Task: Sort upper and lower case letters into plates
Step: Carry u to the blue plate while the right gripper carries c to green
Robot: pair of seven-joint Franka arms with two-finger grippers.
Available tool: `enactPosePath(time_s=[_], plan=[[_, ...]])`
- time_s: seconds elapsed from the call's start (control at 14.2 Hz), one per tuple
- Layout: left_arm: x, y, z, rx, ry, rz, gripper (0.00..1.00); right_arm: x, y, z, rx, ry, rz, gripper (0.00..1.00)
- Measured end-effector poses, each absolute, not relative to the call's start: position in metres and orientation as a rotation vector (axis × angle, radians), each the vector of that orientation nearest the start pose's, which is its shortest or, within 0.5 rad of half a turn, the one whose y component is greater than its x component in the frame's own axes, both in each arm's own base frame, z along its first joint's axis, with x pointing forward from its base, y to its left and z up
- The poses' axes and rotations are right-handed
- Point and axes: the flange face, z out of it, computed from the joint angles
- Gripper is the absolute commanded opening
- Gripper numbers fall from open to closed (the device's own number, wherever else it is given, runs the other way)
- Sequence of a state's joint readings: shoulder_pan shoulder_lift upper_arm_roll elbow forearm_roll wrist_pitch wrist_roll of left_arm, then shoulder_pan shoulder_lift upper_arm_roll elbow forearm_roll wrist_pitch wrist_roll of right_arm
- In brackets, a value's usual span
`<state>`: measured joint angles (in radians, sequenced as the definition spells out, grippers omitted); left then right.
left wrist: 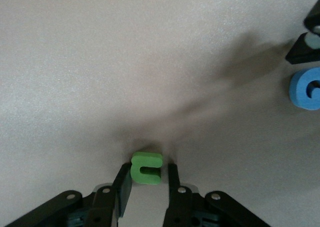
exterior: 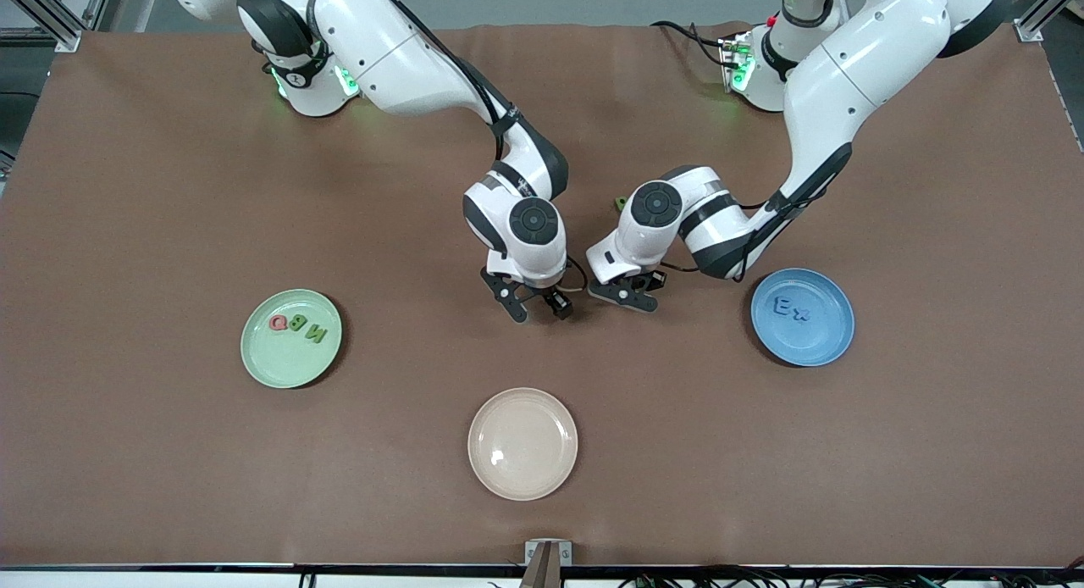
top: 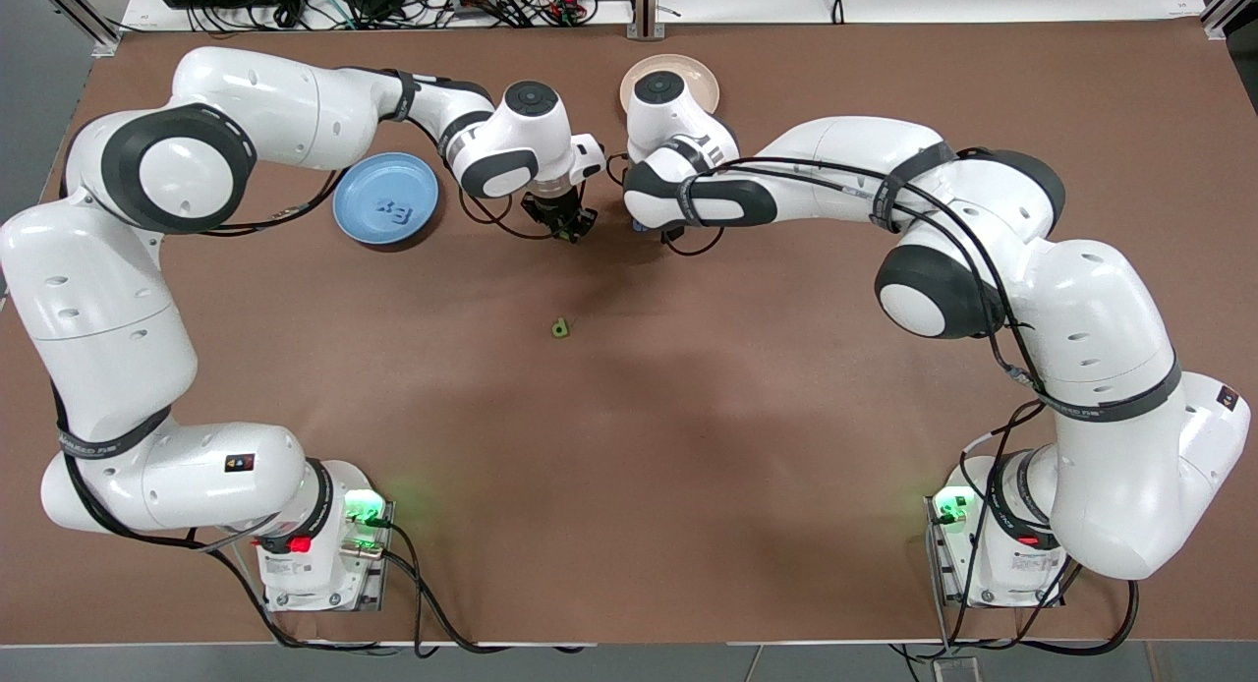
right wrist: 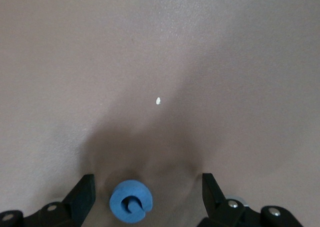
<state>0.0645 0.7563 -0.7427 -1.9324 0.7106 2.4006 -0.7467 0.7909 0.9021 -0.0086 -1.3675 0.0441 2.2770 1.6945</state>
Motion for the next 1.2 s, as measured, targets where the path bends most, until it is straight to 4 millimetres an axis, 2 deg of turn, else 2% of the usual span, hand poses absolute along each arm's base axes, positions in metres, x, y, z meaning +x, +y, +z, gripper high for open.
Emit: enactPosePath(time_s=[0.35, 0.63, 0.77, 0.91, 1.05, 1.2], plan=[[0.487, -0.371, 0.176, -3.097, 0.583, -0.010, 0.17, 0.522, 0.522, 0.179, -2.777, 1.406, 0.022, 0.55], [0.491, -0.367, 0.178, -3.095, 0.577, -0.020, 0.16, 0.521, 0.524, 0.180, -2.776, 1.399, 0.019, 0.54], [0.498, -0.361, 0.186, -3.065, 0.590, -0.035, 0.16, 0.519, 0.527, 0.181, -2.774, 1.389, 0.015, 0.54], [0.506, -0.353, 0.208, -3.006, 0.616, -0.043, 0.16, 0.516, 0.532, 0.181, -2.771, 1.375, 0.010, 0.54], [0.517, -0.336, 0.242, -2.960, 0.671, -0.043, 0.16, 0.513, 0.536, 0.181, -2.770, 1.365, 0.008, 0.48], [0.539, -0.291, 0.275, -2.933, 0.737, -0.008, 0.16, 0.511, 0.538, 0.181, -2.772, 1.359, 0.007, 0.31]])
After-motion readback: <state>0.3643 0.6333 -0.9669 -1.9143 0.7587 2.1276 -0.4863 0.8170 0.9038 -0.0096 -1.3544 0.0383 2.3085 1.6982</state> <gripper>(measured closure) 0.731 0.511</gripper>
